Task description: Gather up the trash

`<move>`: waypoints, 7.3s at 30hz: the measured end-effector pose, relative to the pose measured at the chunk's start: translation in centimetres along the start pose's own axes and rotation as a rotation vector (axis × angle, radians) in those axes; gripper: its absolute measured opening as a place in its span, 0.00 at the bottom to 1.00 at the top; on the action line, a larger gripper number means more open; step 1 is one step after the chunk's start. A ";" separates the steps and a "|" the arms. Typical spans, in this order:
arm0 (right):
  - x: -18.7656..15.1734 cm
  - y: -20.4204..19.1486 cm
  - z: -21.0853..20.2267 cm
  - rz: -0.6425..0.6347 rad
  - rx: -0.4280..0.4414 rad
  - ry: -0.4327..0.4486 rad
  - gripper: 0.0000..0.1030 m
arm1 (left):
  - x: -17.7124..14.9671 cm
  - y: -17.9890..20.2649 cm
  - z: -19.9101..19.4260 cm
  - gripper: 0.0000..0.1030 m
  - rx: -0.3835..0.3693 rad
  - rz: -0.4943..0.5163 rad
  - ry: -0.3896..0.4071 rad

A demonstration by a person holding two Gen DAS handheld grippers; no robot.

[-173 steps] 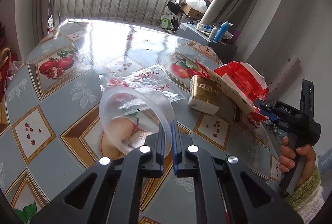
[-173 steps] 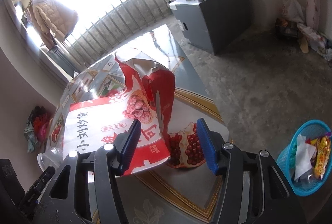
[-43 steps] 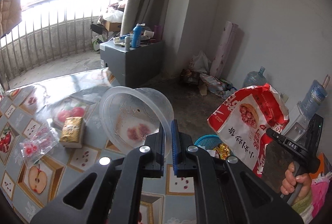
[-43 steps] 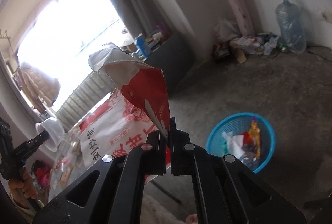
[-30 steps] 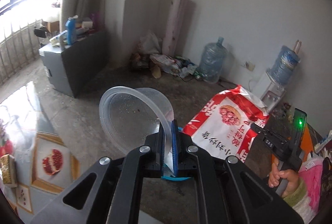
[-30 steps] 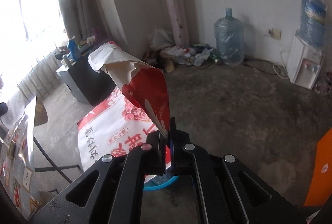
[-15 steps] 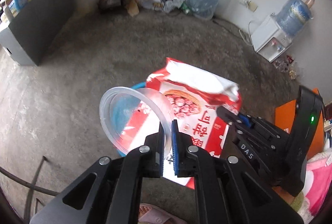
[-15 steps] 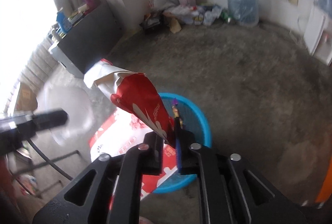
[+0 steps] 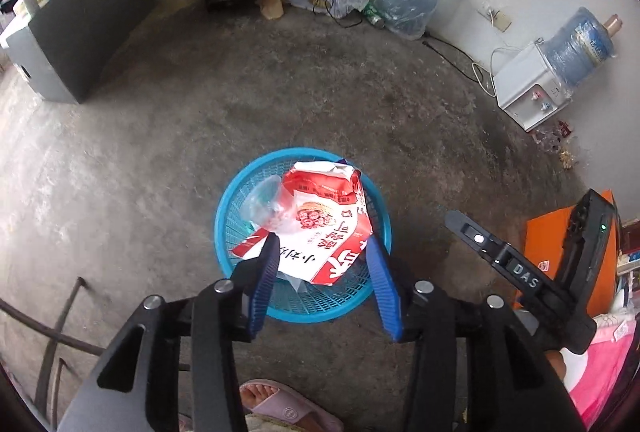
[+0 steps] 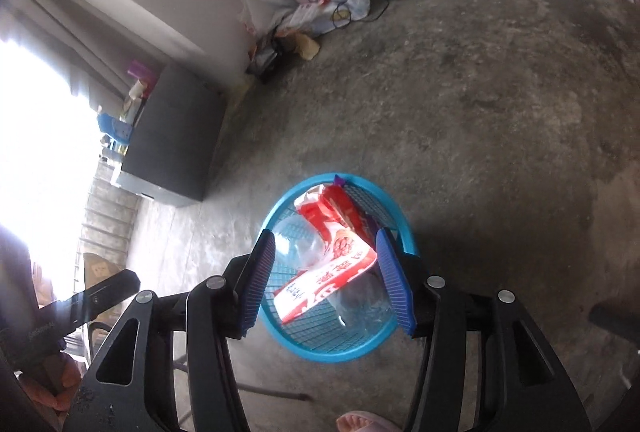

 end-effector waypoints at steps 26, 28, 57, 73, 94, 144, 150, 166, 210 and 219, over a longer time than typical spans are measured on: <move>-6.6 -21.1 -14.1 -0.612 0.270 0.078 0.76 | -13.6 -11.6 -32.3 0.72 0.493 -0.184 0.421; -7.2 -21.9 -14.5 -0.624 0.304 0.070 0.76 | -15.2 -13.4 -34.6 0.72 0.565 -0.218 0.440; -26.2 -45.9 -4.2 -0.762 0.568 -0.462 0.61 | -22.7 -39.0 -38.1 0.46 0.755 -0.553 0.477; -31.8 -50.7 -0.4 -0.944 0.518 -0.552 0.44 | -22.8 -39.3 -33.4 0.18 0.709 -0.506 0.374; -28.0 -35.7 -11.4 -0.959 0.516 -0.483 0.54 | -30.6 -20.7 -36.7 0.21 0.476 -0.472 0.472; -29.1 -35.1 -11.7 -0.973 0.445 -0.515 0.69 | -29.3 -20.1 -32.8 0.06 0.451 -0.372 0.363; -29.1 -35.0 -11.8 -1.005 0.439 -0.500 0.69 | -29.3 -20.0 -32.9 0.06 0.454 -0.375 0.357; -27.7 -33.6 -12.0 -0.961 0.458 -0.493 0.50 | -29.3 -19.9 -32.8 0.06 0.466 -0.374 0.346; -32.9 -36.1 -13.7 -0.967 0.627 -0.594 0.45 | -37.3 -25.1 -40.5 0.25 0.200 -0.975 0.542; -32.8 -36.0 -13.6 -0.962 0.626 -0.596 0.45 | -38.1 -24.8 -41.8 0.33 0.030 -1.080 0.646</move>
Point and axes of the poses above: each gripper's, at about its wrist camera, not at the fingertips, and z roughly the way its jaws point, y to its right, x to its top, the point moved 3 cm from there along z, roughly the way its jaws point, and after that the axes turned 15 degrees about y, right-handed, at the moved point
